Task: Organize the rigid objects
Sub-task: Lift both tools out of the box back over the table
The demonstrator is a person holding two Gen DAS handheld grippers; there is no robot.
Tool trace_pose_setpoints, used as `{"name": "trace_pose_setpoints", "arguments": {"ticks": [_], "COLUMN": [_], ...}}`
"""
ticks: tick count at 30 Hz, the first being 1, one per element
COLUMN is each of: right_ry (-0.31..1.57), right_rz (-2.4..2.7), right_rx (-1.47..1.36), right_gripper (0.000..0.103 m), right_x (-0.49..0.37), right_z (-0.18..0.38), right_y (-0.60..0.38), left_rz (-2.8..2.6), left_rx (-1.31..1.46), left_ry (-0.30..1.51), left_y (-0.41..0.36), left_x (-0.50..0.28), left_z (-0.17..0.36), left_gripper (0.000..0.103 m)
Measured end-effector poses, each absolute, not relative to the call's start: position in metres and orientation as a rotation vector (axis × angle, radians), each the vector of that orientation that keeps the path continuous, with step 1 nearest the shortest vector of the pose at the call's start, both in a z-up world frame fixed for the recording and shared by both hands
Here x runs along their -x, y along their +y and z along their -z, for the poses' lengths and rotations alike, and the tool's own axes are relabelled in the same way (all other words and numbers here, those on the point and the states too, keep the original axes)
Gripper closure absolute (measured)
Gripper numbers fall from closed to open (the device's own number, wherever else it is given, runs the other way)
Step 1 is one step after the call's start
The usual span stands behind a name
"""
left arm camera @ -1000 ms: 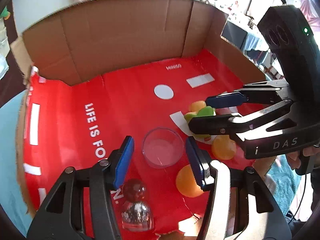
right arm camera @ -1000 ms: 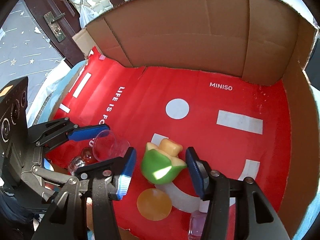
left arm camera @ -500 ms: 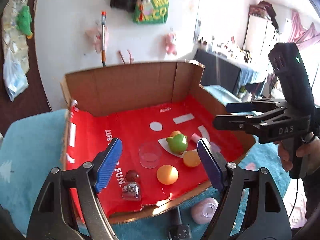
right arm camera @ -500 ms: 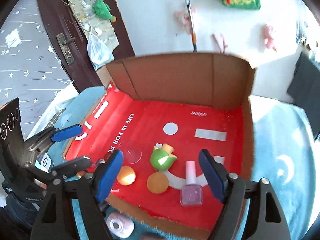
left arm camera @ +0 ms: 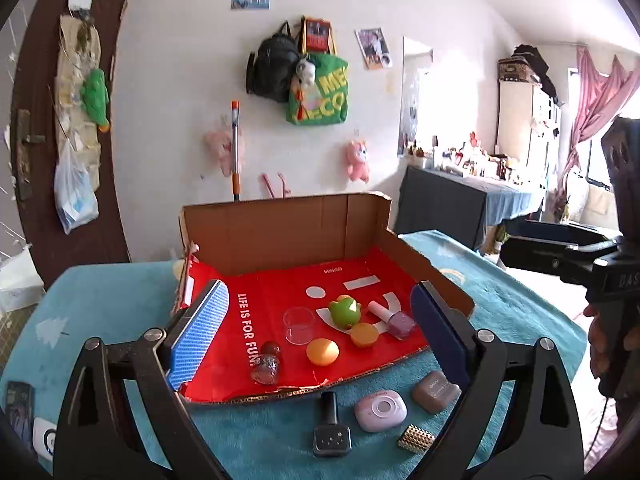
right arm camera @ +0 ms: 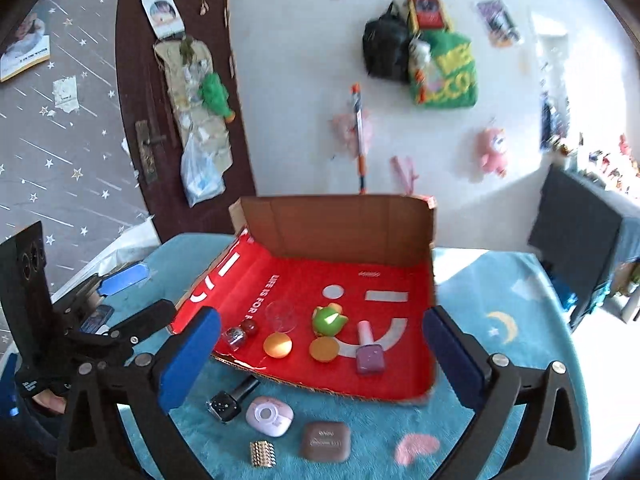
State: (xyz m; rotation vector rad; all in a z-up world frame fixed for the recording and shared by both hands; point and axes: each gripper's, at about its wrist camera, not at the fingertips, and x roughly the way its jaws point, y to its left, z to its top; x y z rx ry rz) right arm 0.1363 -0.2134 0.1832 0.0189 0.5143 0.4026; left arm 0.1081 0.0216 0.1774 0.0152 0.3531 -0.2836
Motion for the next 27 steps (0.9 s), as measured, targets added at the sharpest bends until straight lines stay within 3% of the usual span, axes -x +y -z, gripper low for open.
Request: {"name": "trace_pose_setpoints", "arguments": {"ticks": [16, 27], "right_ry": [0.316, 0.319], "right_rz": [-0.149, -0.097], "right_rx": [0.02, -0.042], "right_gripper": [0.0, 0.0], "right_x": [-0.031, -0.029], "right_z": [-0.109, -0.058], "right_y": [-0.225, -0.236], "left_rz": [0.217, 0.178], "left_rx": [0.026, 0.057], "left_ry": [0.324, 0.383], "left_y": [0.013, 0.008], "left_x": [-0.046, -0.041], "left_z": [-0.115, -0.068], "left_gripper": [0.006, 0.006]}}
